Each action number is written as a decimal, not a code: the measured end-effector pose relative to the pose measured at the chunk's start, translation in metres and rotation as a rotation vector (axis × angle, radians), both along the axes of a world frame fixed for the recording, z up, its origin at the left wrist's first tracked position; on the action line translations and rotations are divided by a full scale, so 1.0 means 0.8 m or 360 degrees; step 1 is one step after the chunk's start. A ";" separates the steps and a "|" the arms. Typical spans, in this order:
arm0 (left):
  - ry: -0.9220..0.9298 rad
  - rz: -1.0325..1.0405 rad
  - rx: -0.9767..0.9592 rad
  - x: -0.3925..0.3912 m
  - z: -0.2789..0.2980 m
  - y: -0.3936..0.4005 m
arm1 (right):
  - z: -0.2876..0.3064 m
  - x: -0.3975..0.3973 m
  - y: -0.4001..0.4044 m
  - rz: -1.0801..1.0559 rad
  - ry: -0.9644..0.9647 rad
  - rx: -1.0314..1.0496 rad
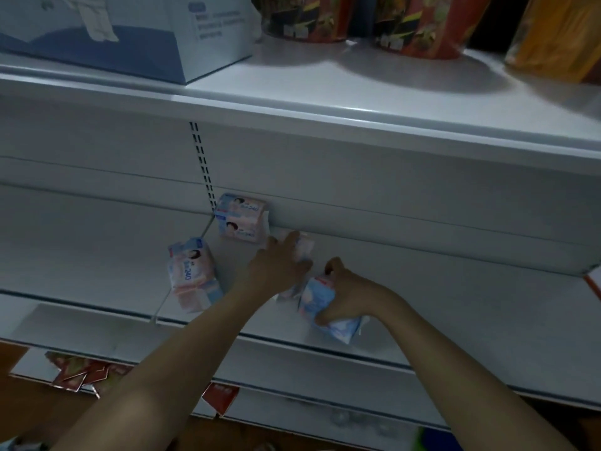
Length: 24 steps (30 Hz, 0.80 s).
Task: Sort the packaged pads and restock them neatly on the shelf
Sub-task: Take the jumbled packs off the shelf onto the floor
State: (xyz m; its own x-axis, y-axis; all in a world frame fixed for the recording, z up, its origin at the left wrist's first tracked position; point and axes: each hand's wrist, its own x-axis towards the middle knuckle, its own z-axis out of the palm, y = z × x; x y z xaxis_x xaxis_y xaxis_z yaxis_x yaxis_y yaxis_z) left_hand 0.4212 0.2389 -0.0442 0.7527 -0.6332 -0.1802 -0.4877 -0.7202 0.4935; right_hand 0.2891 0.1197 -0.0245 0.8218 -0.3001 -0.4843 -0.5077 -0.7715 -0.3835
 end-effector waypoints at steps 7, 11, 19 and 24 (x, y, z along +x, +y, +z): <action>-0.0040 0.0126 0.0133 -0.018 -0.006 0.003 | -0.026 -0.024 0.023 -0.0142 -0.0224 -0.0039; -0.0200 0.0257 0.0088 -0.062 -0.010 0.014 | -0.031 -0.048 0.033 -0.0039 -0.0408 -0.0203; -0.0208 0.0718 -0.0082 -0.199 0.006 0.087 | -0.023 -0.122 0.027 0.0182 -0.0708 0.0126; -0.0191 0.1257 -0.0074 -0.292 0.005 0.163 | -0.022 -0.154 0.096 0.0508 -0.0652 0.0364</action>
